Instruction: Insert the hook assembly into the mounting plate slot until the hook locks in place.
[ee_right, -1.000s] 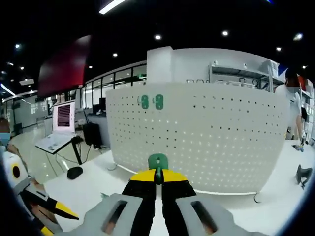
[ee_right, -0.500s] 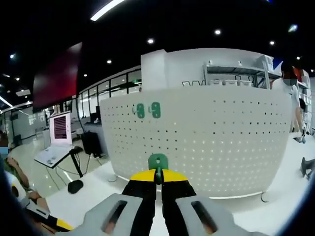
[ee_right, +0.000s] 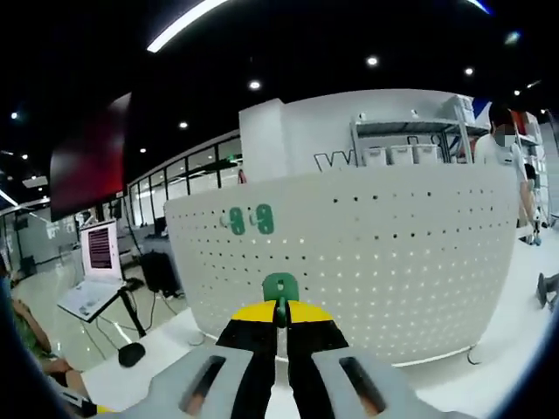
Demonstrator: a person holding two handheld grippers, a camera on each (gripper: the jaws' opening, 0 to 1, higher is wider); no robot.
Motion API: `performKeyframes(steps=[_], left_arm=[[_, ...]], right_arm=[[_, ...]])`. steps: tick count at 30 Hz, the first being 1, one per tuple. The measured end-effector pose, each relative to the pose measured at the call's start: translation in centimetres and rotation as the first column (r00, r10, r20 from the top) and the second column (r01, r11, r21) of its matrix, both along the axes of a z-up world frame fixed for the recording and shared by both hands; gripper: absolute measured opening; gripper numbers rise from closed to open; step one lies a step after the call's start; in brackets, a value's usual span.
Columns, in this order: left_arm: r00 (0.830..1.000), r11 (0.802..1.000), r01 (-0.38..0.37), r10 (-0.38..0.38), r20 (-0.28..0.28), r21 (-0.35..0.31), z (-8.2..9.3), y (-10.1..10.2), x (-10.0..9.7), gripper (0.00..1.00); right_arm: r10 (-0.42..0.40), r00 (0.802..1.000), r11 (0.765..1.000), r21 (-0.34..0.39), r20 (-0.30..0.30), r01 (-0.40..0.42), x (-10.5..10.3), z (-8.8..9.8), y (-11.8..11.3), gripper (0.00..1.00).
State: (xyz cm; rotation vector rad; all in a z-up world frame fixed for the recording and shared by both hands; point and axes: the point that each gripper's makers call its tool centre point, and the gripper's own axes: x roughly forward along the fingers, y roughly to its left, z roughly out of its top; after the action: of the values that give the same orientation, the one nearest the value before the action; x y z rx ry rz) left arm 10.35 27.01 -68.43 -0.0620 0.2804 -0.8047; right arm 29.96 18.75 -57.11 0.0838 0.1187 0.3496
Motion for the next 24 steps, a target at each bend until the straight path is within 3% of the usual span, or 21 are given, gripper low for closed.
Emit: performKeyframes(steps=[13,24], left_arm=[[1.000,0.999,0.013,-0.014,0.012,0.032,0.3,0.2,0.0,0.78],[1.000,0.999,0.018,-0.017,-0.013,0.028,-0.2,0.4,-0.6,0.73]], right_arm=[[-0.024,0.999,1.000,0.017,0.023,0.023,1.9,1.7,0.3,0.01],[-0.064,0.998,0.997,0.050,0.029,0.062,3.8,2.9,0.1,0.01]])
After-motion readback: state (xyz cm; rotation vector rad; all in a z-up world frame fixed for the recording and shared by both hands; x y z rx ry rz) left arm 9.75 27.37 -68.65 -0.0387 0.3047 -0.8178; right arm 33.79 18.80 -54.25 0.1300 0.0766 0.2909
